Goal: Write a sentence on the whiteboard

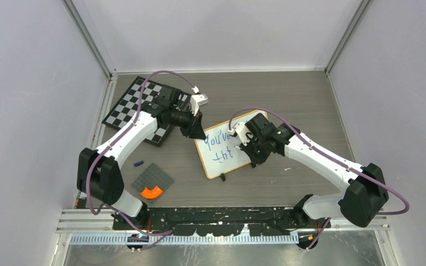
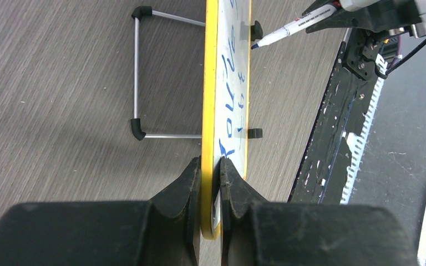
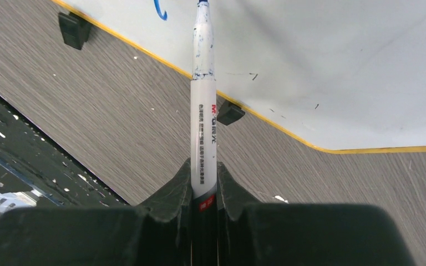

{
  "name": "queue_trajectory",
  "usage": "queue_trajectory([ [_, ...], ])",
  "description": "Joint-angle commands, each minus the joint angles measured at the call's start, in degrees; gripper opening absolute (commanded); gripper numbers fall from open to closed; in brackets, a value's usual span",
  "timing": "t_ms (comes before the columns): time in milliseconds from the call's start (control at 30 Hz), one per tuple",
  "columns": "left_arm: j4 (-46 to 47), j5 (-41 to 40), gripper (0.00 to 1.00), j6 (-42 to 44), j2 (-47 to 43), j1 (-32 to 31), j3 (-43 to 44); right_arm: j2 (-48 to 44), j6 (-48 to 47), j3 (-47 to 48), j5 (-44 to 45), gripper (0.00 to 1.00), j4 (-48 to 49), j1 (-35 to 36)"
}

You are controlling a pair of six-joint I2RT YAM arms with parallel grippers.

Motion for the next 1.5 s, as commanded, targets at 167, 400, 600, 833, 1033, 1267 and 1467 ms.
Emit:
queue_trajectory([
  [167,0.89,-6.34,0.0,4.25,-0.49,0.1,-2.02,0.89,0.17,-1.36,2.72,0.0,1.61,-0.26],
  [400,0.94,-6.24,0.0,4.46,-0.67,0.1,-2.46,2.09,0.07,-0.8,3.59,0.0,3.03,-0.32],
  [600,0.78,-6.24,0.0,4.57,-0.86,0.1,-2.55,3.4,0.25,0.72,3.28,0.0,3.26,-0.3],
  [833,0.46,-6.39,0.0,5.14,-1.15,0.1,-2.75,4.91,0.11,1.94,2.08,0.0,3.28,-0.07],
  [1033,0.51,-6.42,0.0,5.16,-1.14,0.1,-2.74,5.58,-0.19,1.23,1.68,0.0,3.6,0.7],
  [1267,0.56,-6.41,0.0,5.22,-0.65,0.1,-2.53,5.06,-0.88,-0.94,2.72,0.0,3.4,0.95],
  [1467,0.59,-6.26,0.0,5.13,-0.46,0.1,-2.4,3.25,-1.28,-1.89,3.75,0.0,2.79,0.53],
])
